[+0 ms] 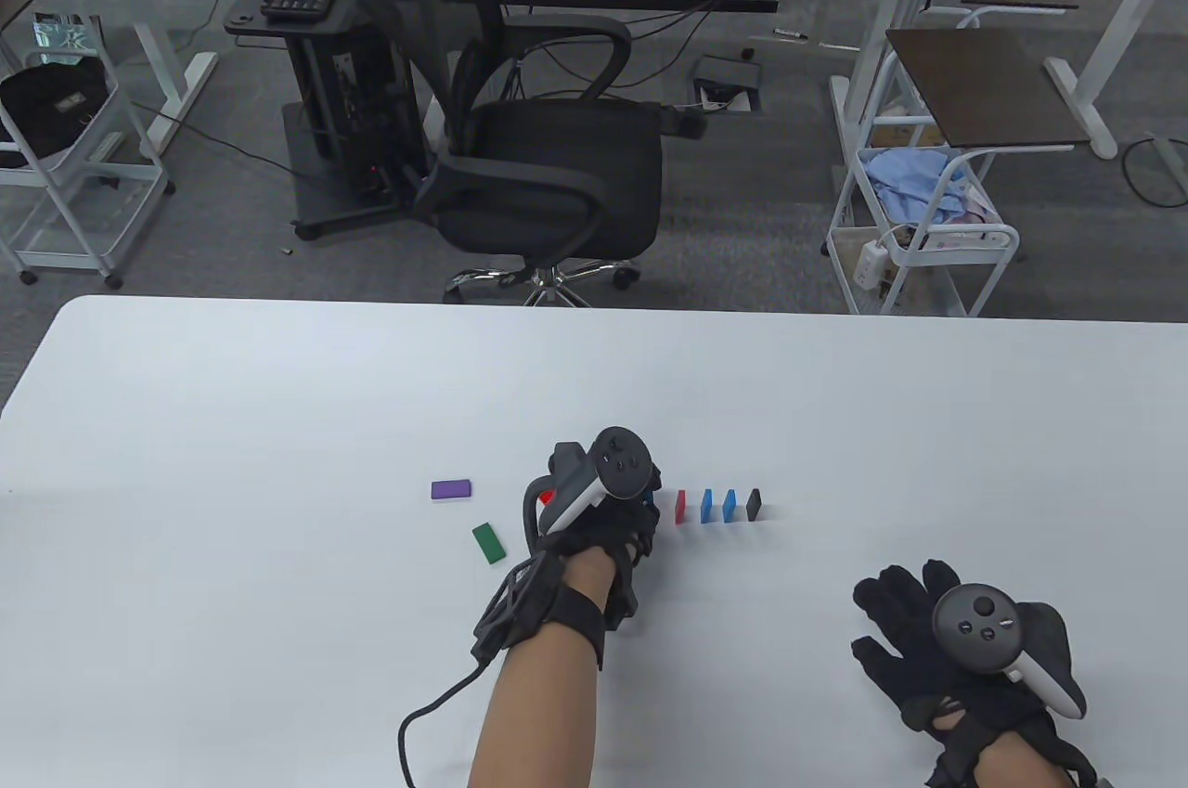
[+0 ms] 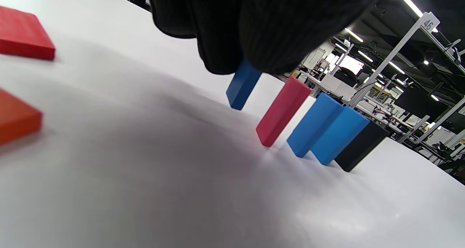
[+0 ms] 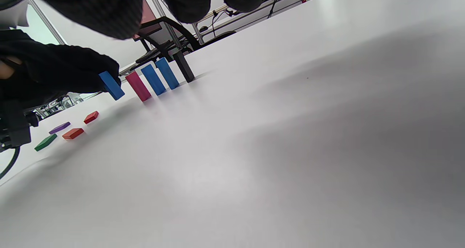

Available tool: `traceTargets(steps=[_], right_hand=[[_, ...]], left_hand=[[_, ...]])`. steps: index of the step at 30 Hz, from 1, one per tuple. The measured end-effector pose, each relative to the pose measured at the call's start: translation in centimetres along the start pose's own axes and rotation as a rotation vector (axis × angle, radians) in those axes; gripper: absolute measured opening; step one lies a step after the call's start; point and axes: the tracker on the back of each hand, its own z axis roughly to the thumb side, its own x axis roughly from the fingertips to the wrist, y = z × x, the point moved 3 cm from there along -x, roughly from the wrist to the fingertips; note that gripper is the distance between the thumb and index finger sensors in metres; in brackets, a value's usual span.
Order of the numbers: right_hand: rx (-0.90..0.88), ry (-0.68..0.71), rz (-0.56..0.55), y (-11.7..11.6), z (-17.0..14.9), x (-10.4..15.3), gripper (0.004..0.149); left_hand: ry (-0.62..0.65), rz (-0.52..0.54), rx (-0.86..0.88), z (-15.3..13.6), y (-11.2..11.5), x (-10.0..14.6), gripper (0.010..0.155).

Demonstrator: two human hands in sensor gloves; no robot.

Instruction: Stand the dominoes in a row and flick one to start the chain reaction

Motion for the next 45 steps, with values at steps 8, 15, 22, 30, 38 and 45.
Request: traceTargets(steps=[8,15,22,30,38,45], right_hand=[[-0.002,-0.002,0.002,0.03,-0.08,-0.03,0.061],[-0.004,-0.006,0.005,0.07,-0.17,-0.04,0.061],[-0.007,-0.008,0.007,0.06,-0.23,-0.07,0.061],[-0.007,-0.009,0.012,0.06,-0.26,-0.08,0.062],[-0.008,-0.008,0.013,0.06,-0.26,-0.09,0.061],[-0.009,-0.009,0.016,0.03,-0.27,-0.09,0.061]], left_hand=[[-0.006,-0.014,-0.002,0.04,0.77,-0.61,0.054],[-0.004,-0.017,0.002,0.14,0.87,-0.64,0.055],[-0.005,-0.023,-0.002,0.25,0.88,-0.53,0.055],[-0.005,-0.03,-0.01,0.34,0.98,-0.5,0.055],[-0.01,-0.03,-0.007,0.31,1.0,-0.56,0.055],[-0.009,-0.032,-0.011,0.45,1.07,-0.66,0.055]])
